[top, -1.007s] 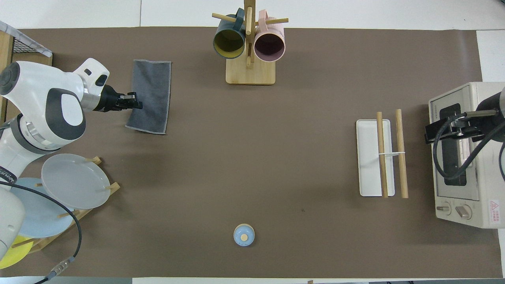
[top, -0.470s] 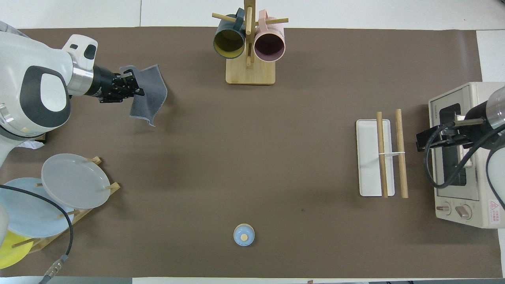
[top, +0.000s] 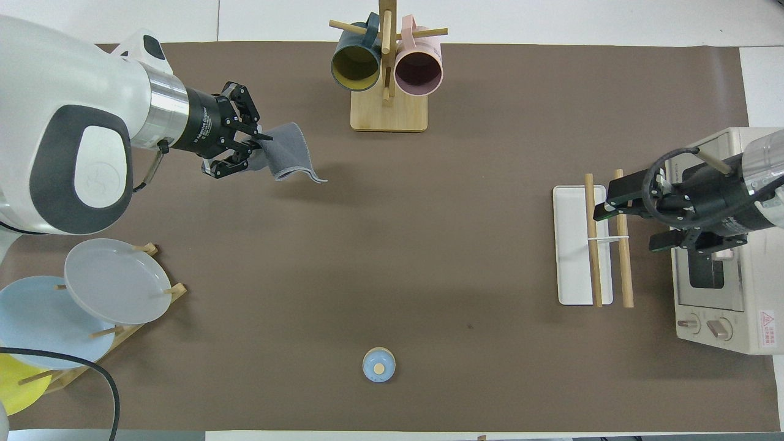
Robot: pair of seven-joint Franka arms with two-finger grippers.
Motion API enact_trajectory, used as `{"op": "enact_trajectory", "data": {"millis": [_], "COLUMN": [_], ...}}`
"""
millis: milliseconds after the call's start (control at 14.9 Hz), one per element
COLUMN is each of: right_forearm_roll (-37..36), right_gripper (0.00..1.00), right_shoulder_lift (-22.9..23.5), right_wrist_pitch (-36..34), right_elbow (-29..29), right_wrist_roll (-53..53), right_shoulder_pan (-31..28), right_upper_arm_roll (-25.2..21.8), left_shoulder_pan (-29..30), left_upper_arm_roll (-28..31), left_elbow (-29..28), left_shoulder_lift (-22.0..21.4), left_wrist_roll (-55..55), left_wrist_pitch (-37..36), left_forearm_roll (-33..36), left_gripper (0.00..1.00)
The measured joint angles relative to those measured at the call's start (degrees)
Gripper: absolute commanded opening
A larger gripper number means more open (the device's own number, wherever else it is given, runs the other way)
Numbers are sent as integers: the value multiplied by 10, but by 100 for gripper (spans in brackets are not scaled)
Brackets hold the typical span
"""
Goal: Fold towel and hang on rack
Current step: 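Lift the folded towel with the left gripper while the right gripper approaches, then grasp the towel end with the right gripper from the left gripper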
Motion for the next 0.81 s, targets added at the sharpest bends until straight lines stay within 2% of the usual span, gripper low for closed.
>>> {"op": "enact_trajectory", "data": {"millis": [134, 336, 604, 806], "right_forearm_roll": [46, 158, 205, 231], "right_gripper": [100, 100, 100, 100], "right_shoulder_lift": [-4, -18, -27, -21], "right_wrist_pitch": [37, 141, 273, 375], "right_elbow": [-15, -67, -93, -105], "right_wrist_roll": [86, 266, 421, 486], "right_shoulder_pan": [8, 47, 137, 203], "right_upper_arm_roll": [3, 5, 8, 9], "left_shoulder_pan": [-8, -9, -35, -64], "left_upper_arm_roll": [-5, -15, -37, -39], "left_elbow": [0, 0, 0, -3], "left_shoulder_lift": [-16, -42, -53, -53], "left_wrist_roll": [-127, -313, -446, -480], "left_wrist_pitch": [0, 1, 26, 50], "left_forearm_roll": [-8, -24, -27, -27], "left_gripper": [0, 0, 0, 0]}}
